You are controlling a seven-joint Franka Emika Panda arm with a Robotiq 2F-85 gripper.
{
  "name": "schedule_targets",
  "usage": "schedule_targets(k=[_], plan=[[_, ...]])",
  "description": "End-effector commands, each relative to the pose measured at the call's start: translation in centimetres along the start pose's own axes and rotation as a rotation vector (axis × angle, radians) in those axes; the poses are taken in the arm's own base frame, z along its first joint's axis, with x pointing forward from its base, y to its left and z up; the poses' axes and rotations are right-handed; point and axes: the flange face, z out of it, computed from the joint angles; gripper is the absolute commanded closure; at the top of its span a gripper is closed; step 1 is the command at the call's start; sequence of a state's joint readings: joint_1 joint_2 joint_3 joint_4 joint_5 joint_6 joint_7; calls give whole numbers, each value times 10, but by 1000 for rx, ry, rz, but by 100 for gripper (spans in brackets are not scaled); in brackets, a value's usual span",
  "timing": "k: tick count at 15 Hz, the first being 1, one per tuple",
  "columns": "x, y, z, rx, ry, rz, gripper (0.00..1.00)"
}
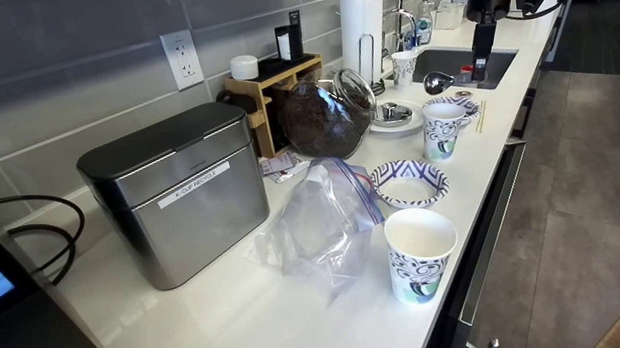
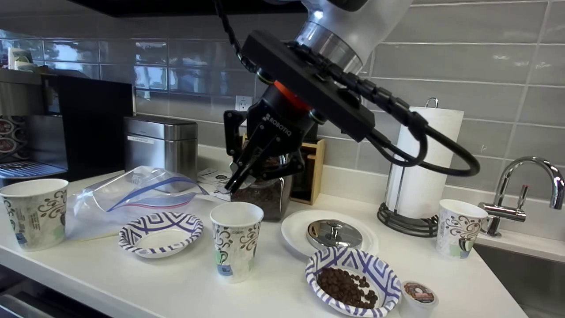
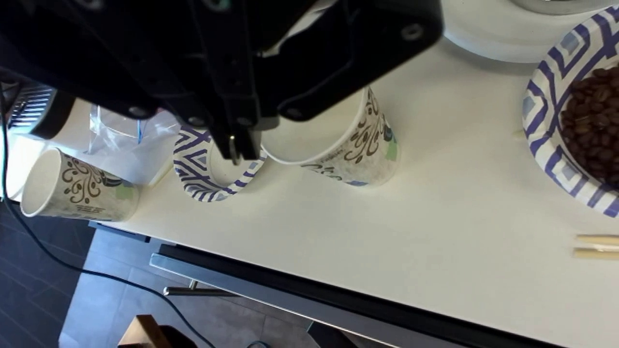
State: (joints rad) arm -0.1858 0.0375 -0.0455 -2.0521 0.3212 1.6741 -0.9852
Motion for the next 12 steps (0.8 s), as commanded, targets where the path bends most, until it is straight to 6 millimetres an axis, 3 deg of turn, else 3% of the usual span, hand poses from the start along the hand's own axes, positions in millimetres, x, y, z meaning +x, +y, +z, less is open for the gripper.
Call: schedule_targets(k=[1,12], plan=[[-7,-17,7,-82,-24,-35,99],[-15,-27,9,-298,-15,-39,99]])
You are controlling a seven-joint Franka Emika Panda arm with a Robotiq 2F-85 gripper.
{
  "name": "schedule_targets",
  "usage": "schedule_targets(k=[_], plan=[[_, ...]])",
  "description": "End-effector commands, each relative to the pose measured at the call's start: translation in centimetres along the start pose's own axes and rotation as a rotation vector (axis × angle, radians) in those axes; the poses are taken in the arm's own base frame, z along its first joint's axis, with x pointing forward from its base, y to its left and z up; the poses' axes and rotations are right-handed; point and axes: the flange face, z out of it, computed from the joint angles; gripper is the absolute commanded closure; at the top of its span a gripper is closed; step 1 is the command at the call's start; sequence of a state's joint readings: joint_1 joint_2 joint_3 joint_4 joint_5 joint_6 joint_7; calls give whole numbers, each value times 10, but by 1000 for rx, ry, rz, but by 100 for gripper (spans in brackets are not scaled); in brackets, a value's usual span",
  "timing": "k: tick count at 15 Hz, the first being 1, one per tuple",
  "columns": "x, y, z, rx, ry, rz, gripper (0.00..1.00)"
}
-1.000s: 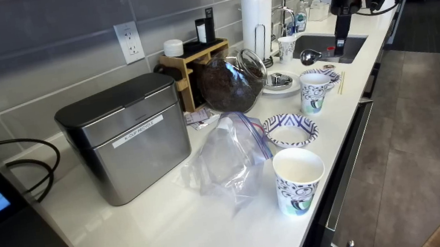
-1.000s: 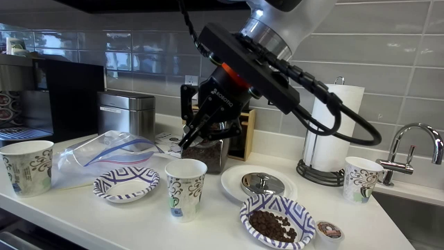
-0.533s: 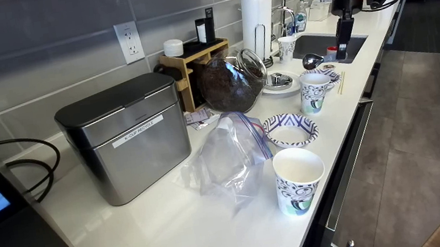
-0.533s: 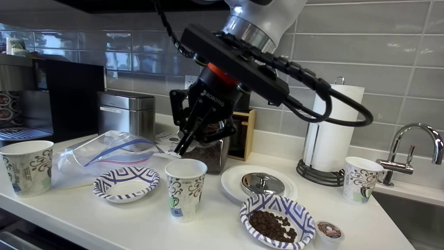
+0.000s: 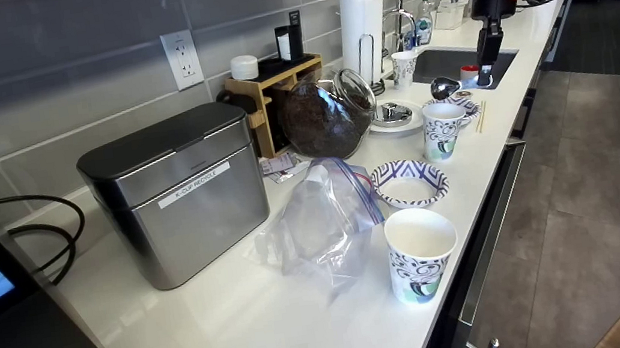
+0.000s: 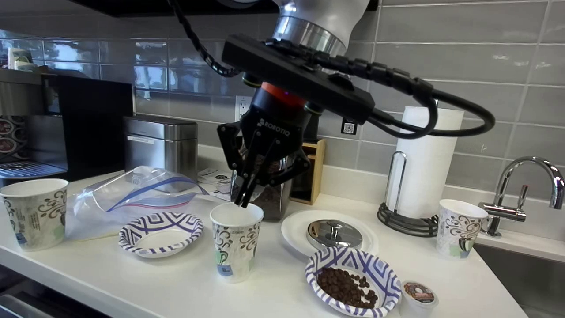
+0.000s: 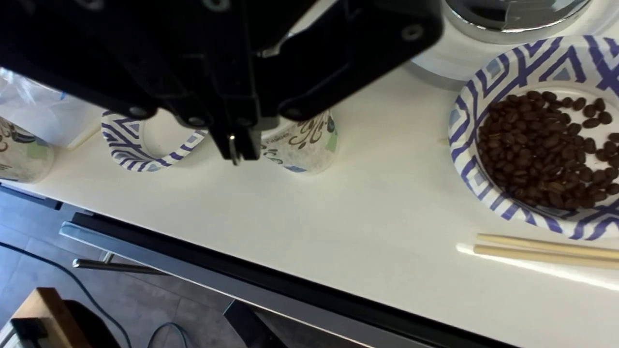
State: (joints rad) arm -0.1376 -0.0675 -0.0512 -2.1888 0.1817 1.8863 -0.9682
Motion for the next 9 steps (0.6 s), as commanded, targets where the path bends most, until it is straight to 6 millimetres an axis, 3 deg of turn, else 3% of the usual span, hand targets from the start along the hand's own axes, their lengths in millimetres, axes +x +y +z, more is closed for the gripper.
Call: schedule_targets(k=[1,9], plan=[[-6,-16,0,-92,15,3,99],[-14,-45,1,-236,22,-47,99]])
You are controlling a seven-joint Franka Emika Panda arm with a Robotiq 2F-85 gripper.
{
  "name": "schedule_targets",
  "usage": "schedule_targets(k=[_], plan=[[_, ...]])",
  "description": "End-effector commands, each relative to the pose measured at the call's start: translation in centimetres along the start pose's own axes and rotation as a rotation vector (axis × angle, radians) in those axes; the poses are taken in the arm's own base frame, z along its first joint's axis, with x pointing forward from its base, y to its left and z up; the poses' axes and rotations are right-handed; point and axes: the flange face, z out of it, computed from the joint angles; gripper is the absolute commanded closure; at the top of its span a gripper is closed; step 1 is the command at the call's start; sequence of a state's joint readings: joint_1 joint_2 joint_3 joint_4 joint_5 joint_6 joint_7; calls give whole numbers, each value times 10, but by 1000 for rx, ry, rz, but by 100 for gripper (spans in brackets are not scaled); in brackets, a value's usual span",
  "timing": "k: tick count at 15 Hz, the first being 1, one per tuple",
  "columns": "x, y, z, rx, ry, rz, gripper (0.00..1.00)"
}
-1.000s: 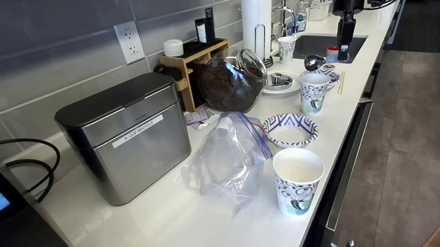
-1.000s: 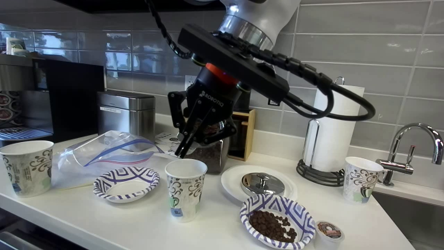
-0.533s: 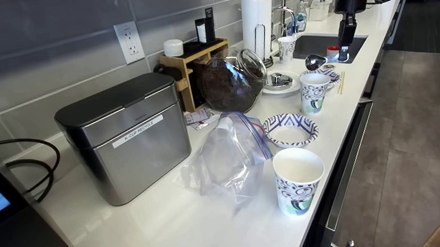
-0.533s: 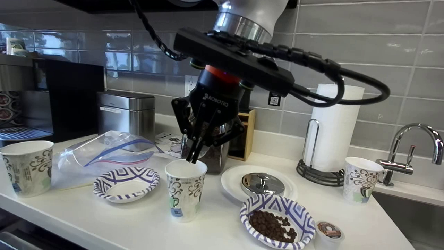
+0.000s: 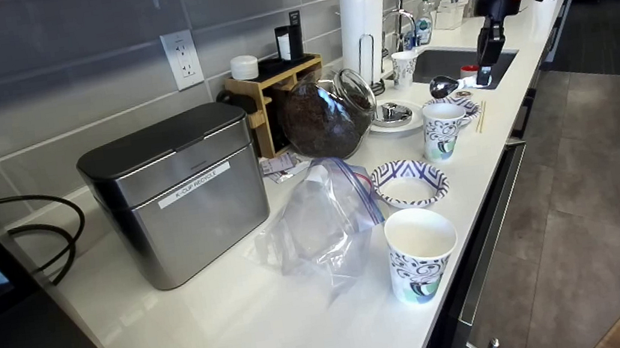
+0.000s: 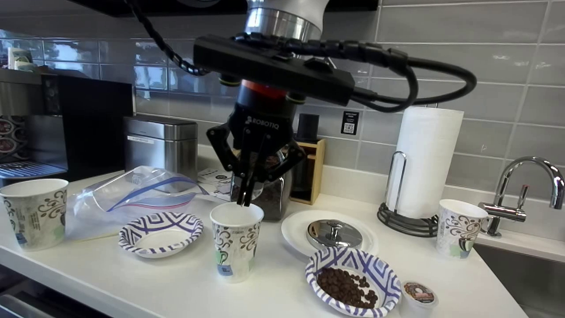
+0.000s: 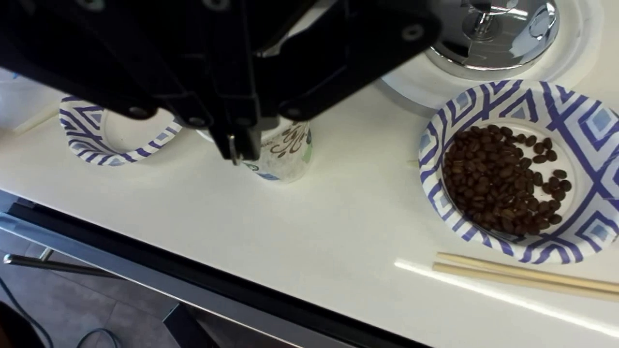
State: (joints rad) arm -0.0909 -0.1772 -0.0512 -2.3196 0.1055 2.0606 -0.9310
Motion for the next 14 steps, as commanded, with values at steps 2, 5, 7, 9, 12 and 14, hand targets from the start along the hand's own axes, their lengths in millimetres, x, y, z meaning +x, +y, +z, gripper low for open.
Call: schedule_targets(k=[2,5,7,9,12,14], plan=[[-16,-24,-4,-102,-10,-11,99],[-23,-32,-5,-141,-18,-9,99],[-23,-38,-6,-170,-14,-9,99],[-23,-42,-5,-202,-8,1,99],[-23,-47,-4,-240,-3,13,99],[-22,-51,-2,-267,-8,16,99]])
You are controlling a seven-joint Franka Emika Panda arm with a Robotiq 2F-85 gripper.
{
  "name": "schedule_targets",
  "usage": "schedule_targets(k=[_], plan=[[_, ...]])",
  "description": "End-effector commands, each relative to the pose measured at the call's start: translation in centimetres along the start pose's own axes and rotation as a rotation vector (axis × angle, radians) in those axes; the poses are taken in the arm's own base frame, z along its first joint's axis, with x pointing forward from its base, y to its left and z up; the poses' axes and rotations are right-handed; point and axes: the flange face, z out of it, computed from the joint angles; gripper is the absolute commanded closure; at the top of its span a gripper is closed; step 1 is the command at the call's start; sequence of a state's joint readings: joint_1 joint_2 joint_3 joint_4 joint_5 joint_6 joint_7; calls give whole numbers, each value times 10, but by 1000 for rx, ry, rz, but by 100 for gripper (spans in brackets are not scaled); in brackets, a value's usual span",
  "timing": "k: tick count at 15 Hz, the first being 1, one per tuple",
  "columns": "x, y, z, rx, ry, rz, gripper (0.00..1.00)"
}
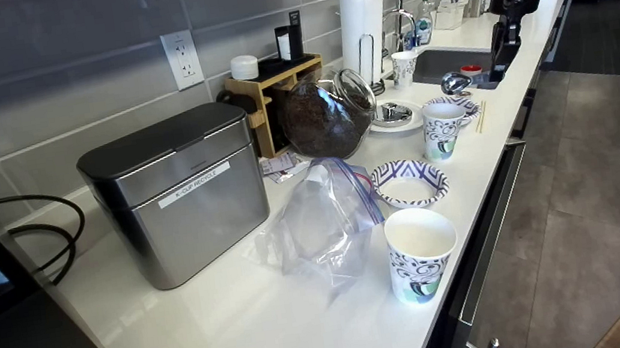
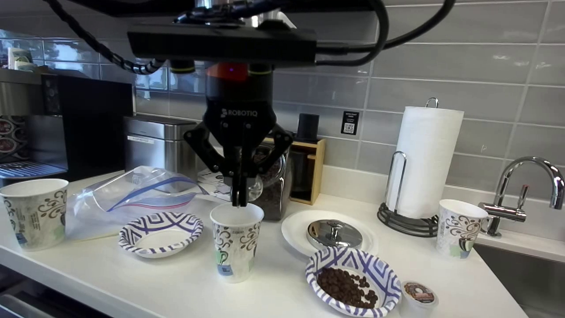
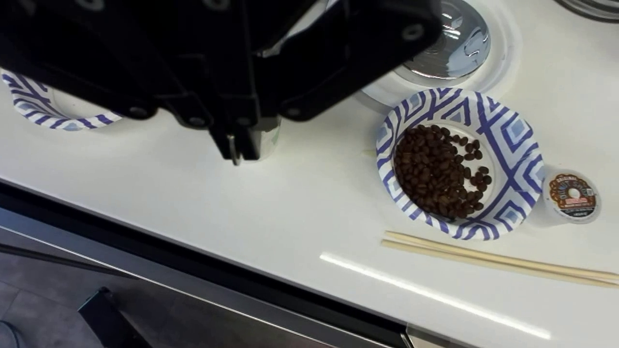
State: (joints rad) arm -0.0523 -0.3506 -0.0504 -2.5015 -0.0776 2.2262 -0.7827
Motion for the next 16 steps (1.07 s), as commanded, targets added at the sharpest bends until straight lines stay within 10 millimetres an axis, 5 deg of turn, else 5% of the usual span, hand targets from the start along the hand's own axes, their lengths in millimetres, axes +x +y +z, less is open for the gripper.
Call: schedule_targets(k=[1,16], plan=[[-1,-14,1,-68,-3,12,99],[29,-45,-2,-206,-72,-72,99]])
